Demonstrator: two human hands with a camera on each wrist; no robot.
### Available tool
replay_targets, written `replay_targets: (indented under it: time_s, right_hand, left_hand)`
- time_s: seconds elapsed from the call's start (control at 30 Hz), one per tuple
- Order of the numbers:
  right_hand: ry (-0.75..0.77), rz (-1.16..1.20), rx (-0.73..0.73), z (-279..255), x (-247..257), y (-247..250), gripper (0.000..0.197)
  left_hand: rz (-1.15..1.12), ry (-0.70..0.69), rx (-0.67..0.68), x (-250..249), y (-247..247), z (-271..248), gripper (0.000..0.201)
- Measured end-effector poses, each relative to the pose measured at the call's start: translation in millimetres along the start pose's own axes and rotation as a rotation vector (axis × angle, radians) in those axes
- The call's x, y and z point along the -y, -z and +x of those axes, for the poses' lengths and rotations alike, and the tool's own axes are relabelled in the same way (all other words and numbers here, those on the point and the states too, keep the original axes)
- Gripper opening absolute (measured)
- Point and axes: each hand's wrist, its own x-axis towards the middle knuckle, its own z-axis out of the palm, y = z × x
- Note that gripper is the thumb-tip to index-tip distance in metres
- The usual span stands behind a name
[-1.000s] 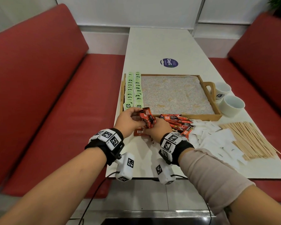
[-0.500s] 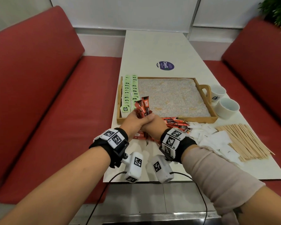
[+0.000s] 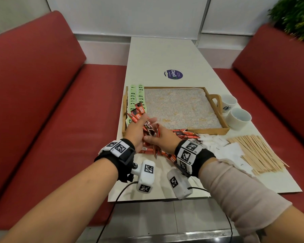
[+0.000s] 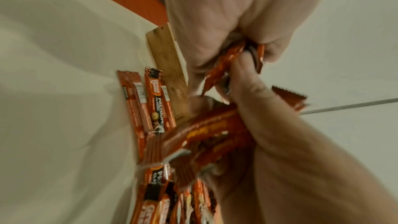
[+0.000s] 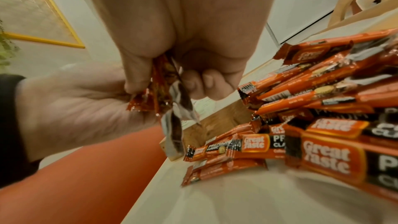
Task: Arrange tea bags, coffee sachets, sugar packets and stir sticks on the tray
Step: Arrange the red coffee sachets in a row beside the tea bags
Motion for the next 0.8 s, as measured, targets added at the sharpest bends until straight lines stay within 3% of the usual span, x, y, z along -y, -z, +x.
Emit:
replay_targets:
  time_s: [0.1,0.2,0.37,0.47,0.67,0.8]
  right_hand:
    - [-0.058,0.041,-0.094,5,-15,2,0.034]
    - [-0.053,0.139,-0.216,6,-18,12,0.033]
    - [-0.112,0.162,-0.325,25,-24,22,0.034]
    - [-0.14,0.13,-0.324,33,-24,21,0.039]
    - [-0.14,0.072,-0.328,36,-19,20,0.052]
    - [-0.167,0.21,-0.355,34,-11,19,0.043]
  left_hand:
    - [-0.001,-0.044,-0.066,-1,3,5,0.015]
    - [0.198,-0.095,-0.059,-1,8,6,0.013]
    - [0.408,-0.041,0.261,3,10,-6,0.007]
    - [0.41,0.001,0.377,2,7,-8,0.023]
    - [0.499,0.016,0.387,-7,7,-7,0.027]
    - [0.511,0.046,0.319,-5,6,-6,0.025]
